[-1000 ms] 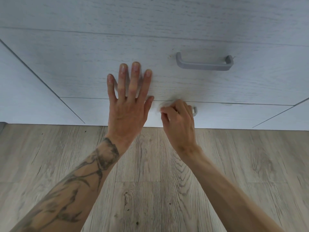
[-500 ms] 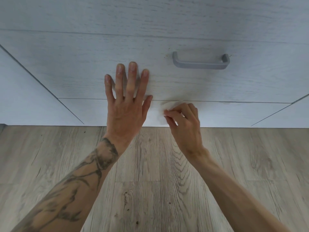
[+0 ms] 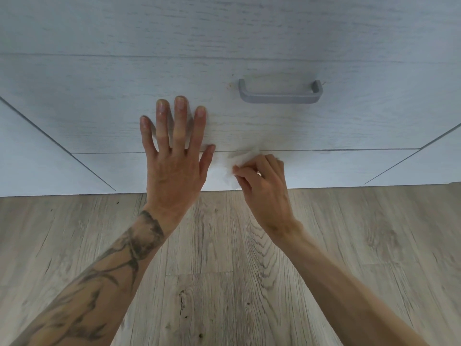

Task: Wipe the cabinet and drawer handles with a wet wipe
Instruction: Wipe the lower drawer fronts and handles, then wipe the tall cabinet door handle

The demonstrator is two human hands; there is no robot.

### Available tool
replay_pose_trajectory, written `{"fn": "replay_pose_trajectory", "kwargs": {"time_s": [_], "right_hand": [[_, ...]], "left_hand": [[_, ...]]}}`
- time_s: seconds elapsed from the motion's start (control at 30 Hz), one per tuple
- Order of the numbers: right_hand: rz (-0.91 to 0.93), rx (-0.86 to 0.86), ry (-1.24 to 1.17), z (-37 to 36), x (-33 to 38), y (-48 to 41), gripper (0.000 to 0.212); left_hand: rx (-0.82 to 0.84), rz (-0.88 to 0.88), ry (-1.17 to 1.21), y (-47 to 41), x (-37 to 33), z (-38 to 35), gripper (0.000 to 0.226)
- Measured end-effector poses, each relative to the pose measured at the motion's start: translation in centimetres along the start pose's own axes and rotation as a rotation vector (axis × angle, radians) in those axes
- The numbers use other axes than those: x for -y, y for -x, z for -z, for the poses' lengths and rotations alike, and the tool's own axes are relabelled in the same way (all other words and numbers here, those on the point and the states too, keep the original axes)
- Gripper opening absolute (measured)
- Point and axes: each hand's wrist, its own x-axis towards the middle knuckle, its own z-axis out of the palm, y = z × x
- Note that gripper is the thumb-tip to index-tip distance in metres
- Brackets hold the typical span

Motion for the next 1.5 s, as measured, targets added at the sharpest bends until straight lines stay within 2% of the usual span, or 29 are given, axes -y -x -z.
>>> {"fn": "replay_pose_trajectory", "kwargs": {"time_s": [0.23,0.43,0.57,0.73,0.87,0.97,1.27,1.37,1.5], "right_hand": [[-0.129,-0.033,-0.006,3.2,-4.6,1.9,0.011],[-0.554,-0.092,-0.289,4.2,-3.8,1.1,0.027],[-0.664,-0.073,-0.4,4.2,-2.8,0.5,0.032],[-0.595,-0.074,-0.391,4.1,-1.7,1.1,0.029],[-0.628,-0.143,-0.363,3.5,-1.2,1.1,0.025],[-0.493,-0.066,-0.314,2.9,0.2,1.7,0.018],[-0.292,0.128,-0.245,0.1,3.5,-0.3,0.013],[-0.204,0.077,-0.15,1.3,2.1,0.0,0.012],[-0.194,0.001,-0.135,2.8,-0.6,0.7,0.017]], "left_hand": [[0.004,0.001,0.005,0.0,0.0,0.1,0.08],[0.006,-0.003,-0.002,0.0,-0.1,0.1,0.081],[0.005,-0.003,-0.005,0.1,-0.2,0.0,0.081],[-0.001,0.003,0.008,0.1,-0.1,-0.1,0.081],[-0.006,0.004,0.015,0.1,-0.1,-0.1,0.081],[-0.005,0.005,0.02,0.1,-0.1,-0.1,0.081],[-0.004,0.001,0.027,0.0,0.2,0.1,0.081],[0.007,0.004,0.025,0.1,0.3,0.2,0.081],[0.033,0.011,0.021,0.1,0.2,0.5,0.079]]}}
